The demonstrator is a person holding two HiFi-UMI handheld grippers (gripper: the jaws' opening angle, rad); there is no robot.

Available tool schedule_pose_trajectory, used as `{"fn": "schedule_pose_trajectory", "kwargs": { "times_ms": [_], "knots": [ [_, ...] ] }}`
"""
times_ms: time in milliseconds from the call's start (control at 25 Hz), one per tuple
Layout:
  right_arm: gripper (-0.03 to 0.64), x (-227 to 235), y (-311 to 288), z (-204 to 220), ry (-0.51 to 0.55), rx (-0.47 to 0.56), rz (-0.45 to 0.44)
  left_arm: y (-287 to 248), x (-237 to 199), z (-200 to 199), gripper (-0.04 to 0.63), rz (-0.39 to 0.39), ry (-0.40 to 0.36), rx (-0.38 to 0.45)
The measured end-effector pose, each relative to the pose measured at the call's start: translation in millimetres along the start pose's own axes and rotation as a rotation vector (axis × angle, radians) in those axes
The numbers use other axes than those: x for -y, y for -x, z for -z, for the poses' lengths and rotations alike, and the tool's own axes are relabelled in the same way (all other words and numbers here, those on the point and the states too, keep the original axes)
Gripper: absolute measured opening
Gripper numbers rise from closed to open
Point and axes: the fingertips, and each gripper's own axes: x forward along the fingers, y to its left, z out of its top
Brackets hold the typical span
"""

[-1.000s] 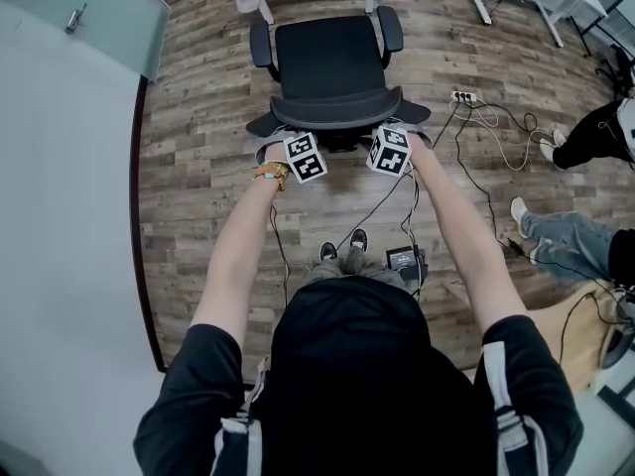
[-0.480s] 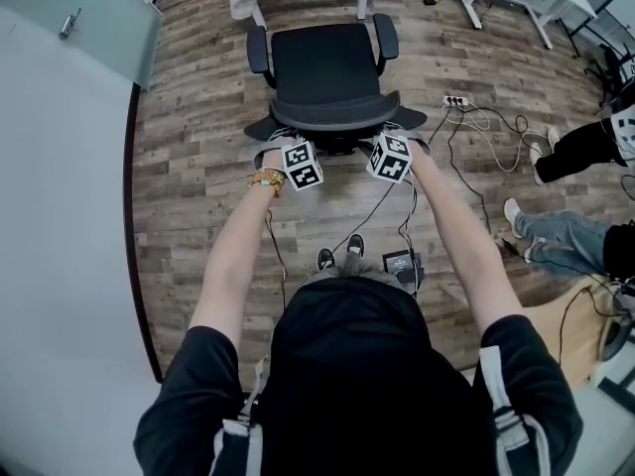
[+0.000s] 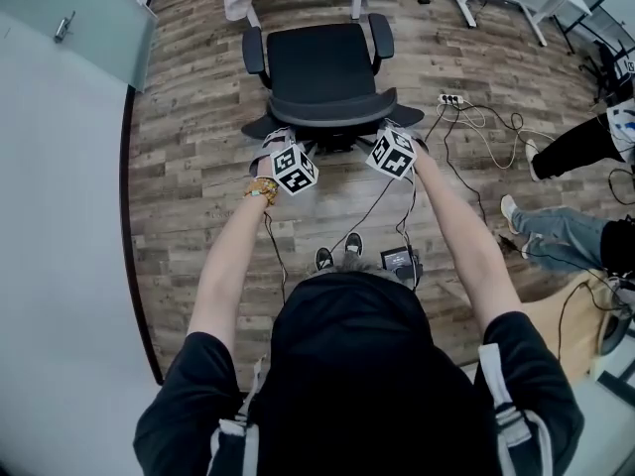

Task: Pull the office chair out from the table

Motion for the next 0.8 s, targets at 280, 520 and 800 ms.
{"fn": "schedule_pose_trajectory", "kwargs": {
  "times_ms": [280,520,800],
  "knots": [
    [0.097,14.2,36.9,-21.6,-0.096,0.128,0.094,40.2,-11.0,-38.2,0.156,-0.107,0.103,0.189],
    [0.077,19.8,77.0,-35.6,-0.249,0.255,0.159,74.8,-16.6,-60.3,0.122,-0.164,0.167,0.297],
    [0.077,17.1,113.8,-58.9,-0.346,0.382,0.174,106.9,-10.1,-75.7,0.122,-0.188,0.253,0.383]
  ]
}}
